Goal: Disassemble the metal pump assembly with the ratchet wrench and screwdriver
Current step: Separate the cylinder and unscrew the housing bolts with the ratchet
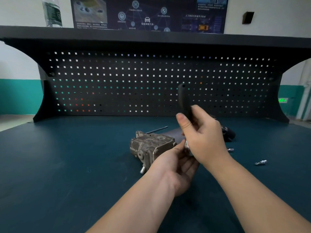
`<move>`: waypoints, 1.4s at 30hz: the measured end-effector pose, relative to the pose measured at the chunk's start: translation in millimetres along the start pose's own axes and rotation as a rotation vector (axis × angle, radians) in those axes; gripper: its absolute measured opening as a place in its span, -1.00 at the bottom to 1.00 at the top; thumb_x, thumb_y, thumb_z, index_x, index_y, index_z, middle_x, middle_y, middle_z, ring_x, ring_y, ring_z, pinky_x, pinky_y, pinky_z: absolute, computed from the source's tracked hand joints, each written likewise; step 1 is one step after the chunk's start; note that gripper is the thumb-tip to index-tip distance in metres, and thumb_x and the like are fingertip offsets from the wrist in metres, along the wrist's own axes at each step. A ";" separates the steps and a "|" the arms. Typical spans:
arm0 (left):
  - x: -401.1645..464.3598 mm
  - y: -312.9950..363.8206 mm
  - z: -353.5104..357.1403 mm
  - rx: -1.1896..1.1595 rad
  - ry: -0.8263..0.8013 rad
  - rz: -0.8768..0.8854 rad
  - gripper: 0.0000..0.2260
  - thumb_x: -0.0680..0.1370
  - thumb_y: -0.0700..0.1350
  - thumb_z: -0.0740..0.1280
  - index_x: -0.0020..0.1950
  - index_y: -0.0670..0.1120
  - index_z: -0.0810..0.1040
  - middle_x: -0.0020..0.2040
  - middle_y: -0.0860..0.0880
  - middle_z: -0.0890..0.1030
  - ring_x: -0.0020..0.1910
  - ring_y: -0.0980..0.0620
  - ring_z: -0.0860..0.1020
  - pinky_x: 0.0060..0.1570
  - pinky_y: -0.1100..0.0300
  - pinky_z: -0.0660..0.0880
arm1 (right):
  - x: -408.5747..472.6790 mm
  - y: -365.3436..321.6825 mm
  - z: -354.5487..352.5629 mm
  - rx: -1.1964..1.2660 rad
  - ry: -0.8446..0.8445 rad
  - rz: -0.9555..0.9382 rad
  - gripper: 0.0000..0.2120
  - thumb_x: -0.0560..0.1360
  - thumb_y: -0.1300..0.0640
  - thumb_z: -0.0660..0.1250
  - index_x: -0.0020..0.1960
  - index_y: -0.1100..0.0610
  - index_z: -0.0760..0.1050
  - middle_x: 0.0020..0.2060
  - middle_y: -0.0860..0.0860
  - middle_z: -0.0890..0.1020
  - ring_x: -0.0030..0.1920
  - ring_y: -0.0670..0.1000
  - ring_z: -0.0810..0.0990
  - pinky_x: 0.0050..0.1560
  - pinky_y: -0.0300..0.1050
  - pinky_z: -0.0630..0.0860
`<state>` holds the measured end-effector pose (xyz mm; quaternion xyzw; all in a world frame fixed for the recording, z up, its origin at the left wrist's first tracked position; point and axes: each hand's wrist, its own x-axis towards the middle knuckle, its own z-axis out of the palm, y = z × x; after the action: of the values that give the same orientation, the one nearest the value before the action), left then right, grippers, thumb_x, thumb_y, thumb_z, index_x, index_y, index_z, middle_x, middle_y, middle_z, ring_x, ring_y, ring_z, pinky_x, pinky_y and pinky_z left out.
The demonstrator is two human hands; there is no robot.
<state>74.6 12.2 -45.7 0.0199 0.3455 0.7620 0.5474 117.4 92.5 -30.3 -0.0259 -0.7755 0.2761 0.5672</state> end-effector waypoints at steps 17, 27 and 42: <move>0.7 1.3 -2.4 -0.006 -0.029 0.001 -0.70 0.52 -0.18 0.36 -0.40 -0.26 0.62 -0.39 -0.16 0.65 -0.49 -0.05 0.63 -0.43 0.06 0.58 | -1.8 -7.0 -2.7 -0.020 -0.090 -0.050 -0.75 0.50 -0.07 0.29 -0.32 -0.07 0.33 -0.48 -0.11 0.42 -0.46 -0.07 0.40 -0.42 -0.16 0.39; 3.7 -0.9 -0.9 -0.006 -0.020 0.009 -0.84 0.52 -0.21 0.36 -0.13 -0.33 0.55 -0.32 -0.23 0.65 -0.25 -0.14 0.62 -0.14 0.03 0.58 | 6.6 16.5 -4.1 0.460 0.465 0.997 -0.74 0.55 0.04 0.28 -0.27 0.14 0.43 -0.46 0.06 0.48 -0.65 -0.11 0.33 -0.62 -0.27 0.24; 4.7 0.1 -3.1 -0.020 -0.010 0.033 -0.85 0.50 -0.24 0.38 -0.21 -0.31 0.56 -0.34 -0.22 0.66 -0.23 -0.11 0.62 -0.08 0.05 0.56 | 7.4 14.1 -1.3 0.225 0.406 0.788 -0.71 0.54 0.00 0.29 -0.31 0.10 0.43 -0.52 -0.04 0.49 -0.56 -0.10 0.40 -0.51 -0.23 0.31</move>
<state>71.4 14.7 -49.6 0.0239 0.3349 0.7742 0.5365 112.1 107.6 -30.1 -0.3107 -0.5446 0.5428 0.5588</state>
